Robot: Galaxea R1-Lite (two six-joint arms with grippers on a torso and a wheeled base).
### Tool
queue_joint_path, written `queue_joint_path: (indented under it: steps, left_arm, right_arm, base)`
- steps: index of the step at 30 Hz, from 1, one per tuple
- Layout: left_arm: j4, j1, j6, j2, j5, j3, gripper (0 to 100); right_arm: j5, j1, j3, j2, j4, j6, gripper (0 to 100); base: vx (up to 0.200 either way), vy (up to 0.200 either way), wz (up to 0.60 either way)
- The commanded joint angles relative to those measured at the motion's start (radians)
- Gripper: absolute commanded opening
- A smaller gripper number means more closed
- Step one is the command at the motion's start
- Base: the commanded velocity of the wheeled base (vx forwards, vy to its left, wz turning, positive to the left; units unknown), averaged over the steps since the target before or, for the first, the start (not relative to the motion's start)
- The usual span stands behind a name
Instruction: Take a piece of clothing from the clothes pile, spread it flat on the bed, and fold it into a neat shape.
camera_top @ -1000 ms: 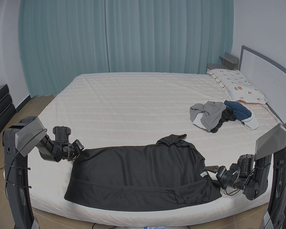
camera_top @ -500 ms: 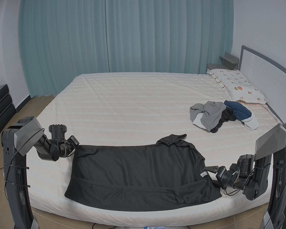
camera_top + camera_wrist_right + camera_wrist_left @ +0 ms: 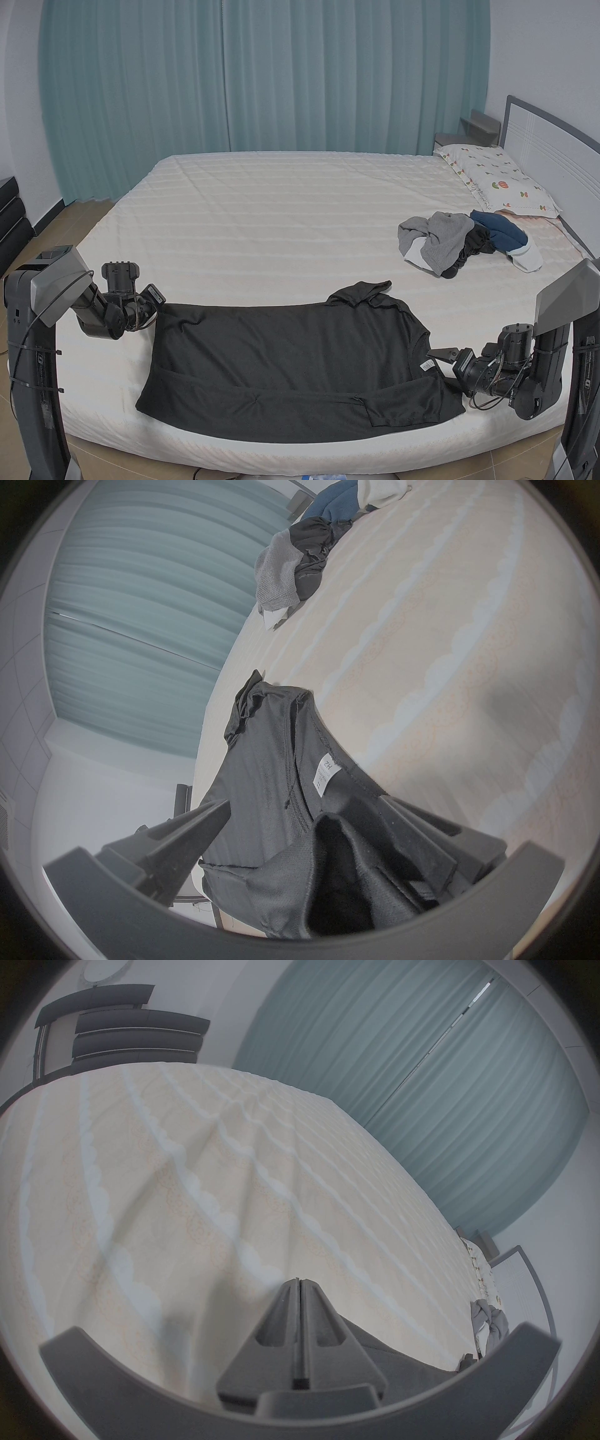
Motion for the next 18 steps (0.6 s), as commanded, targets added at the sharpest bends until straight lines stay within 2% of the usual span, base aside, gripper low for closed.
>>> queue_joint_path:
  steps: [1, 2, 3, 15, 18]
  left_arm:
    - [0.0, -0.001, 0.0, 0.002, -0.001, -0.003, 0]
    - [0.0, -0.001, 0.0, 0.002, -0.001, -0.003, 0]
    - [0.0, -0.001, 0.001, 0.002, -0.001, -0.002, 100]
    - [-0.006, 0.008, -0.005, -0.04, -0.024, 0.043, 100]
    - [-0.005, 0.009, -0.003, -0.076, -0.077, 0.084, 100]
  right_arm:
    - [0.0, 0.002, 0.0, 0.001, -0.01, 0.0, 100]
    - [0.0, 0.002, 0.0, 0.001, -0.01, 0.0, 100]
    - [0.0, 0.002, 0.0, 0.001, -0.01, 0.0, 100]
    - [0.0, 0.0, 0.0, 0.001, -0.01, 0.0, 100]
    - [0.0, 0.0, 0.0, 0.001, -0.01, 0.0, 100]
  base:
    - [0.0, 0.0, 0.0]
    - [0.0, 0.0, 0.0]
    - [0.0, 0.0, 0.0]
    - [0.0, 0.0, 0.0]
    - [0.0, 0.0, 0.0]
